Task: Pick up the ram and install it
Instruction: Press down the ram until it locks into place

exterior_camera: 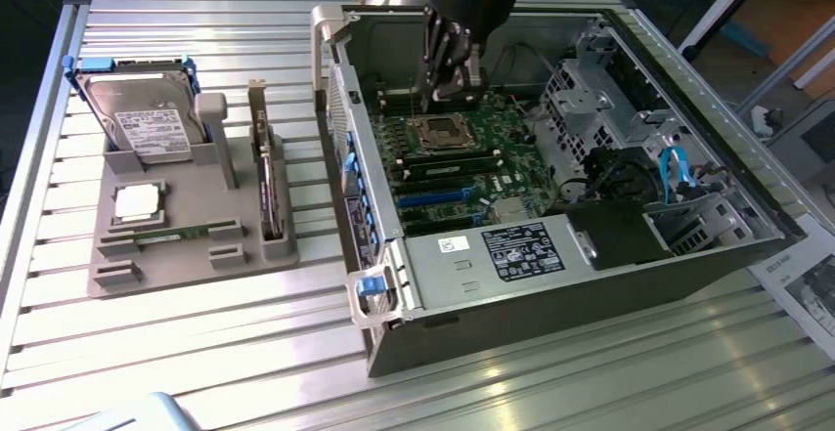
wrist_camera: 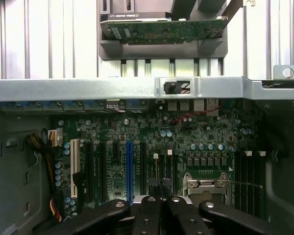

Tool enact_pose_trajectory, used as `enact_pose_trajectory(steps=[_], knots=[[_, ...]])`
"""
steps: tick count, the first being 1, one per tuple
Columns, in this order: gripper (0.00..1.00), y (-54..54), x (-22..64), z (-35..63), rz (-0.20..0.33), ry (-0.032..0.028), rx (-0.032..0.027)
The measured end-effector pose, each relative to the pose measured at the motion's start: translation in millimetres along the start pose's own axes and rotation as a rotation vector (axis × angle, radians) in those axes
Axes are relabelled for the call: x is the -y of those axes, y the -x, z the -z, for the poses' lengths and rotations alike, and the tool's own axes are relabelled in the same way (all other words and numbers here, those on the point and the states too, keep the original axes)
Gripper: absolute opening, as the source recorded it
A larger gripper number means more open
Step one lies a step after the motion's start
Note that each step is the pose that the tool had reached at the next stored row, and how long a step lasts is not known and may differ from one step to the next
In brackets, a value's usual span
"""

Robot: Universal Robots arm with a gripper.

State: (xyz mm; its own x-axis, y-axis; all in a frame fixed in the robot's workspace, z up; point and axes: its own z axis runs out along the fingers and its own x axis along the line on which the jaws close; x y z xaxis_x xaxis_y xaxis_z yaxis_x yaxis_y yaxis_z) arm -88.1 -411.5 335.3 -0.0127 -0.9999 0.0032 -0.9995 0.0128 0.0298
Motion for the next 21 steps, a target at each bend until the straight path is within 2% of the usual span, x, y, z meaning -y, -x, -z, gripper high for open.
enact_pose_trajectory(steps=[5,8,11,12,15,17,21], knots=[[0.10,-0.4,9.5,0.2,0.000,-0.0024,0.0001],[0.10,-0.8,18.6,0.5,0.000,-0.0036,0.0001],[0.10,-1.9,30.7,0.9,0.000,-0.0050,0.0002],[0.10,-2.6,38.3,1.1,0.000,-0.0056,0.0001],[0.10,-3.3,48.9,1.4,0.000,-0.0062,0.0002],[0.10,-3.7,59.0,1.7,0.000,-0.0066,-0.0003],[0.10,-4.0,69.1,1.9,0.000,-0.0071,-0.0021]])
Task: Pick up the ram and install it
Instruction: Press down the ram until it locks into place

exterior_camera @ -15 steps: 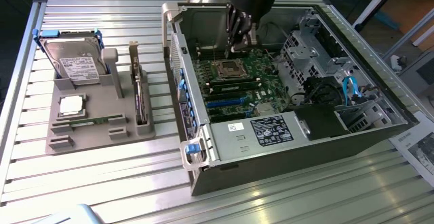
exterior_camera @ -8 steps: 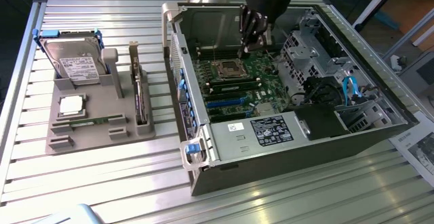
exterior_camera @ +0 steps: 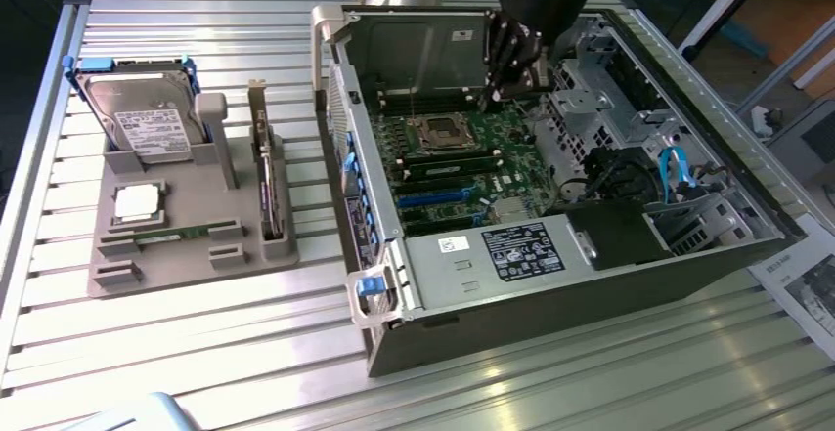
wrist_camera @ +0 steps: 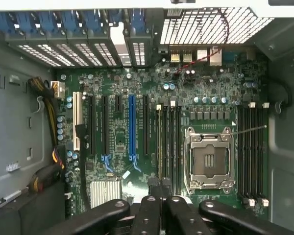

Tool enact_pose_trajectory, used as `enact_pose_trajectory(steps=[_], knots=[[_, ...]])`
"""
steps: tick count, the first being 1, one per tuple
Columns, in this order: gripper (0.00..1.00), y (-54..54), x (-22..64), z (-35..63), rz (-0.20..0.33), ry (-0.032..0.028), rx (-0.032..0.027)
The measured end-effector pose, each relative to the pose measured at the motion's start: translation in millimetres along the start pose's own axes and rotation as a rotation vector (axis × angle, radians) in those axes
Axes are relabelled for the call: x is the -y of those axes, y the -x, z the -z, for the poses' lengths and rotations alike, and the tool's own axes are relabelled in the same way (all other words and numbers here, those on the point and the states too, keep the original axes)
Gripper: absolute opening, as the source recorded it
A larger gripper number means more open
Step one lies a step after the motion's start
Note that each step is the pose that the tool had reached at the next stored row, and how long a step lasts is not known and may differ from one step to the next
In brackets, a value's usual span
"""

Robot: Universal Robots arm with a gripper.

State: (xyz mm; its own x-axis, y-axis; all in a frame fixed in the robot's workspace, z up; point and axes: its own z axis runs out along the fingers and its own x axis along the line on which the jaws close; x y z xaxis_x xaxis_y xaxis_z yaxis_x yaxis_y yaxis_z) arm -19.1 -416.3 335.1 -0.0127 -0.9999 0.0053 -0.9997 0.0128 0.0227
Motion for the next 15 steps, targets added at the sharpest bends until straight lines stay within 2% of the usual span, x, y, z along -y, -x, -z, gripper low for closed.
enact_pose_trajectory(steps=[4,15], knots=[[0.10,0.0,8.3,0.0,0.000,-0.0002,-0.0019],[0.10,0.0,6.0,-0.1,0.000,-0.0002,-0.0020]])
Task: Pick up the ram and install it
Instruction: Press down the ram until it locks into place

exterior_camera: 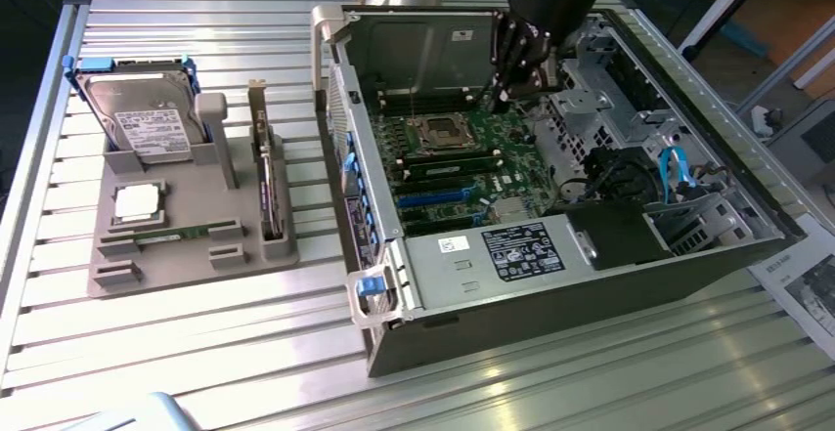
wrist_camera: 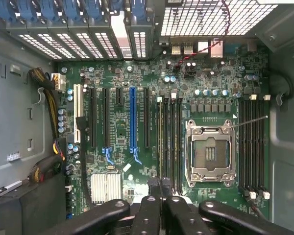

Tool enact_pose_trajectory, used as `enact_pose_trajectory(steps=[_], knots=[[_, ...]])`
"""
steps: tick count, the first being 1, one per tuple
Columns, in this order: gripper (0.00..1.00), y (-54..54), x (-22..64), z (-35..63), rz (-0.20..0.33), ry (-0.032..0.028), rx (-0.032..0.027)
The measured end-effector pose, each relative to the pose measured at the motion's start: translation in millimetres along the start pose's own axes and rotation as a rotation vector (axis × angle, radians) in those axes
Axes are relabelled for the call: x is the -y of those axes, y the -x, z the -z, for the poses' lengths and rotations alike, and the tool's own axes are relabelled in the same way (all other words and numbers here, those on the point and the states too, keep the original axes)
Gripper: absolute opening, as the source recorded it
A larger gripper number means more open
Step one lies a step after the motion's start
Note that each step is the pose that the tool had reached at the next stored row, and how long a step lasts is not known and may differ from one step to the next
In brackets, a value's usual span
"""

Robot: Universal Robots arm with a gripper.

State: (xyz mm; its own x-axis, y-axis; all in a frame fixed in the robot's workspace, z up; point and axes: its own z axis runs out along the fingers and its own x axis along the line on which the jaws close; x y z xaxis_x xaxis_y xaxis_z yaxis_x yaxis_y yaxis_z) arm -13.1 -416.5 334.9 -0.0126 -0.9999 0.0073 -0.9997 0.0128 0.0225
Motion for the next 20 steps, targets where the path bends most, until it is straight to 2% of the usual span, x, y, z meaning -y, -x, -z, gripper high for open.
enact_pose_trajectory(steps=[5,20], knots=[[0.10,-0.1,-3.4,0.0,0.000,0.0000,-0.0001],[0.10,-0.1,-3.6,-0.1,0.000,0.0000,0.0000]])
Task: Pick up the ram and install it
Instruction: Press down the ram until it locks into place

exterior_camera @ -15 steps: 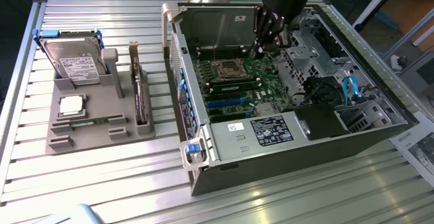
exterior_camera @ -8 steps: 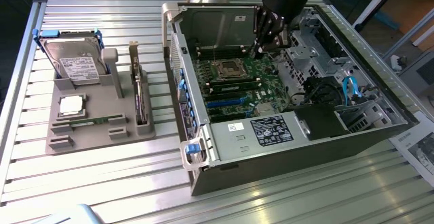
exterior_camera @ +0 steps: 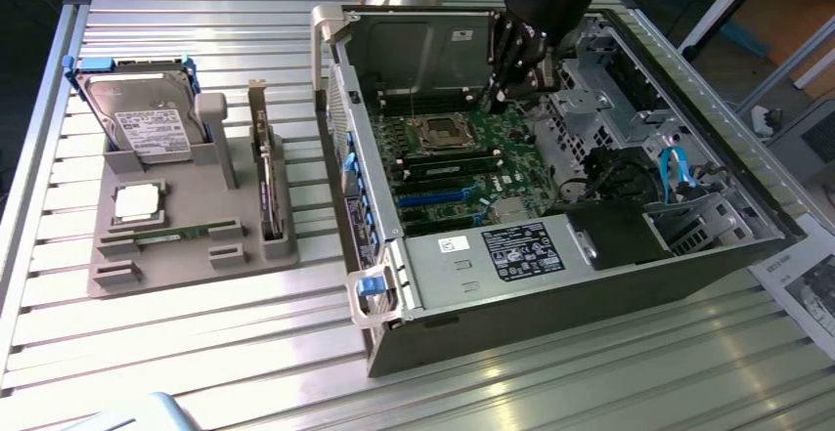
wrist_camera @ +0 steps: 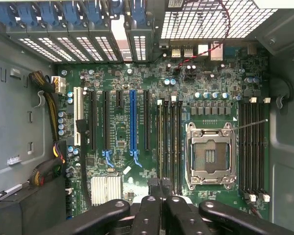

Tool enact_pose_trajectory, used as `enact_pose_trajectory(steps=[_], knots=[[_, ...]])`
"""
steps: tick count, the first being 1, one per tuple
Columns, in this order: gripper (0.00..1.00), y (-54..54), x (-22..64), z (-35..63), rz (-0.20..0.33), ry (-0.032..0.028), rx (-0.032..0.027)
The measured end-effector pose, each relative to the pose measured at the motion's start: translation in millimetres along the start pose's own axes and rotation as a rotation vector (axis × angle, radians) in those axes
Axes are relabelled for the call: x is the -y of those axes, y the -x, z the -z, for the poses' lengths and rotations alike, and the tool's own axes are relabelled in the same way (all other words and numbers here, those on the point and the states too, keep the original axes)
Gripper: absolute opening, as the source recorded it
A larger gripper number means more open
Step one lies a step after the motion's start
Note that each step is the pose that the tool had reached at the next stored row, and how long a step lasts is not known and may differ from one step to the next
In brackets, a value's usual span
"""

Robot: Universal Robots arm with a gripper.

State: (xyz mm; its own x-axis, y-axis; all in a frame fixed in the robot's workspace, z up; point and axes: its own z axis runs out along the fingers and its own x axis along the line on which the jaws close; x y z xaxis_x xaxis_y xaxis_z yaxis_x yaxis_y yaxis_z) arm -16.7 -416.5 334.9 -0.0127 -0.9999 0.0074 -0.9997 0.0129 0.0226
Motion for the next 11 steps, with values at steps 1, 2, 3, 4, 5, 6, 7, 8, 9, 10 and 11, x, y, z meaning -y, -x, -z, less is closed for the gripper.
enact_pose_trajectory(steps=[1,2,3,4,5,6,7,8,9,10,11], knots=[[0.10,0.0,0.0,0.0,0.000,0.0000,0.0000],[0.10,0.0,0.0,0.0,0.000,-0.0001,0.0000],[0.10,0.0,0.0,0.0,0.000,0.0000,0.0000],[0.10,0.0,0.0,0.0,-0.003,0.0000,0.0000],[0.10,0.0,0.0,0.1,-0.032,0.0002,0.0006],[0.10,0.0,0.0,0.0,-0.066,0.0004,0.0015],[0.10,0.0,0.0,0.0,-0.091,0.0007,0.0020],[0.10,0.0,0.0,0.0,-0.119,0.0008,0.0026],[0.10,0.0,0.0,0.0,-0.158,0.0011,0.0035],[0.10,0.0,0.0,0.0,-0.200,0.0014,0.0045],[0.10,0.0,0.0,0.0,-0.232,0.0017,0.0052]])
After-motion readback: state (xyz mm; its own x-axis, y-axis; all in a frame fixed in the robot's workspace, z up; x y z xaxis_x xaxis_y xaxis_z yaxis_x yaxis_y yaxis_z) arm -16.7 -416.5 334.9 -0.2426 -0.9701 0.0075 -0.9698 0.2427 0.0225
